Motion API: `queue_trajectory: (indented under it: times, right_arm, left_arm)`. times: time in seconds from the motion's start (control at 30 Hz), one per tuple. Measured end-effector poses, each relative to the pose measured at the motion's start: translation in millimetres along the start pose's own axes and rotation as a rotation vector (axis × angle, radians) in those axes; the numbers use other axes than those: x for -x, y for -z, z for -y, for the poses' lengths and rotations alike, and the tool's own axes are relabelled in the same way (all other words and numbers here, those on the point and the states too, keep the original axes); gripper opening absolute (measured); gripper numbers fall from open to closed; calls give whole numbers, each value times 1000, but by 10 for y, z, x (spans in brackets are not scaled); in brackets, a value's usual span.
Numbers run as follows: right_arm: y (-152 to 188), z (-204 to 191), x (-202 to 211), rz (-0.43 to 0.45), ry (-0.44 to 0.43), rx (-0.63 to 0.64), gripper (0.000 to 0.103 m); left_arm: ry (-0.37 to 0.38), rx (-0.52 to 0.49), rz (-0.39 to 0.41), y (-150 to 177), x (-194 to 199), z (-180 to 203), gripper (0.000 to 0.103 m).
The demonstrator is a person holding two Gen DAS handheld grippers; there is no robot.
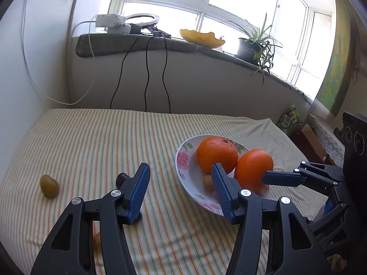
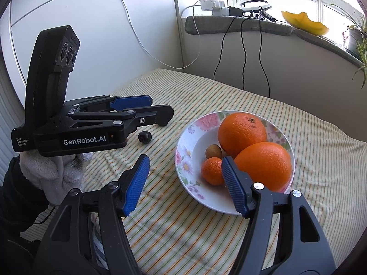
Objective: Organize fruits
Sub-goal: 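Grasp a black plum with the right gripper while the left gripper grasps a tangerine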
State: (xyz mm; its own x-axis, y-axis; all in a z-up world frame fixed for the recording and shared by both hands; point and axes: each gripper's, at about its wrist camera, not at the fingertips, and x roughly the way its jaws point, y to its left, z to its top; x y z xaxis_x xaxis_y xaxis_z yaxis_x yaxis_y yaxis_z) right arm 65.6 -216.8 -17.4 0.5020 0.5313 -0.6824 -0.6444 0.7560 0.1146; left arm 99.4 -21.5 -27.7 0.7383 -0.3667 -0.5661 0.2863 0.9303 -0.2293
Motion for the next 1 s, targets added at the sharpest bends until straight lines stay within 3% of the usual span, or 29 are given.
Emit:
queue_trajectory:
  times: [0.43, 0.7, 1.0]
  right_arm:
    - [-80, -145, -71, -2, -47, 25, 68]
    - [-182, -367, -287, -36, -77, 79, 68]
    - [-264, -450, -659, -107, -131, 78, 48]
  left_arm:
    - [-168, 80, 38, 217, 545, -649, 55]
    - [-223, 169, 12, 501, 701, -1024, 52]
    - [-204, 180, -38, 734, 658, -1100, 41]
